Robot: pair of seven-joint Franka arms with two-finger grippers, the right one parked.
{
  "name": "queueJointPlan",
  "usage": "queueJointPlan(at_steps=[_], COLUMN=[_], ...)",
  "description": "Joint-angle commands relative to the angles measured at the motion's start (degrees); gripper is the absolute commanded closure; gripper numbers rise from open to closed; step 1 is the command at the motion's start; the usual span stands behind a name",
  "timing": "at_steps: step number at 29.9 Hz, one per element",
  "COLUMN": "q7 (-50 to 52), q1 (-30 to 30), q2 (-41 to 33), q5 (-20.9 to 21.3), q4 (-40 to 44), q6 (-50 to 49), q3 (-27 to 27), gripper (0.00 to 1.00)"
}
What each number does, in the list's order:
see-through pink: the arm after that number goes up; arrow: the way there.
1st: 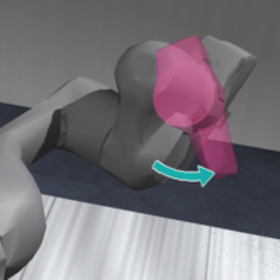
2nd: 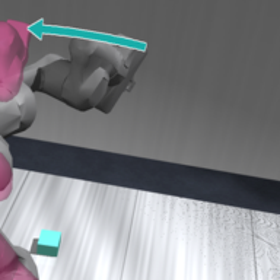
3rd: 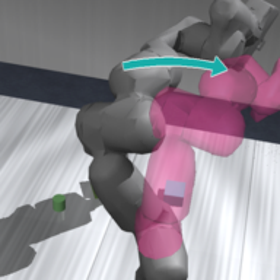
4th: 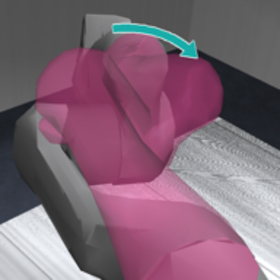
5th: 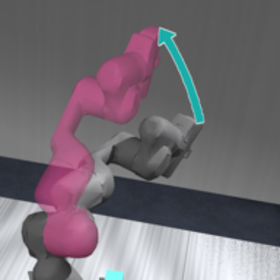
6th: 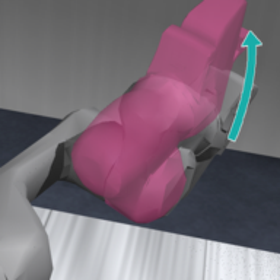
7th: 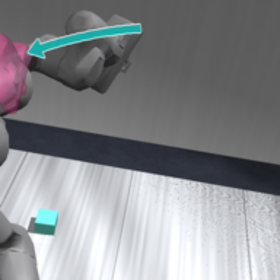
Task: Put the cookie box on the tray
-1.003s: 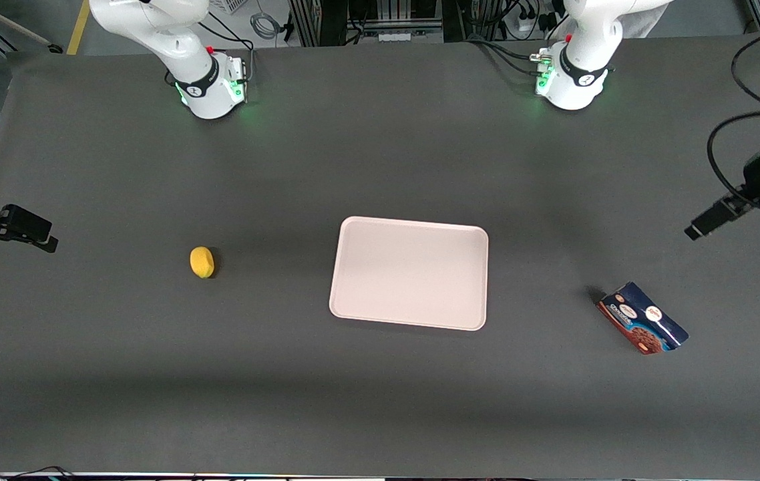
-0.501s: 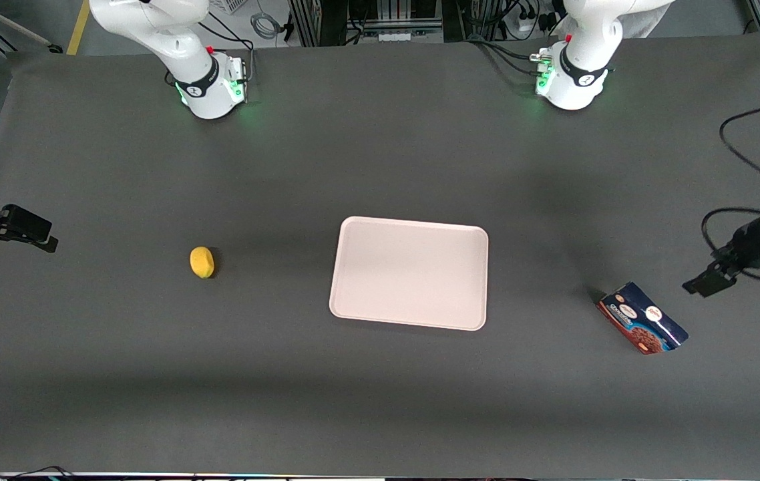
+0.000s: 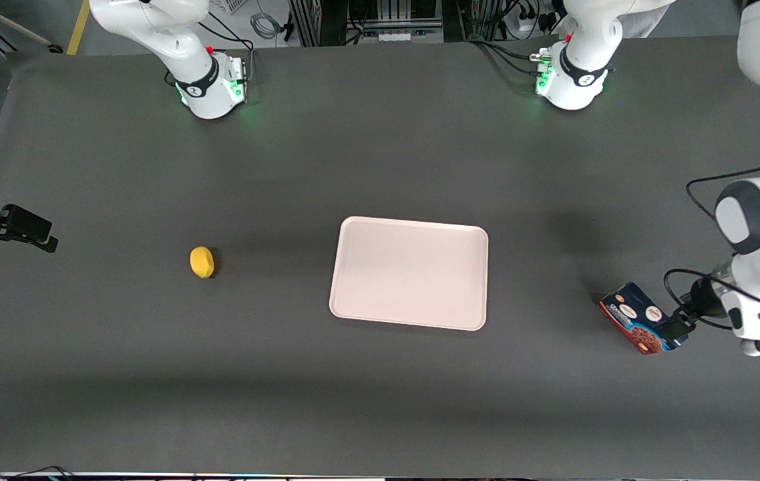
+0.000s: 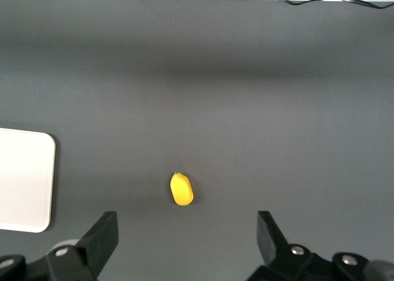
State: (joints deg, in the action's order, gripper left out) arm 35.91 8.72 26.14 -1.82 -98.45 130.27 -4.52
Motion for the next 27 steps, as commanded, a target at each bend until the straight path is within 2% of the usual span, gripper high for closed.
queueJointPlan(at_steps=[1, 16, 25, 27], q7=[3.11, 3.55, 3.55, 3.73], q1=[-1.95, -2.74, -2.92, -2.92], q2=[3.65, 7.35, 8.49, 8.49], q5=[1.12, 1.29, 1.21, 1.12], q4=[1.86, 1.42, 1.33, 1.33], q6=[1.47, 4.90, 5.17, 5.08], q3=[1.70, 2.06, 2.14, 2.14], gripper=[0.01, 0.01, 0.17, 0.25])
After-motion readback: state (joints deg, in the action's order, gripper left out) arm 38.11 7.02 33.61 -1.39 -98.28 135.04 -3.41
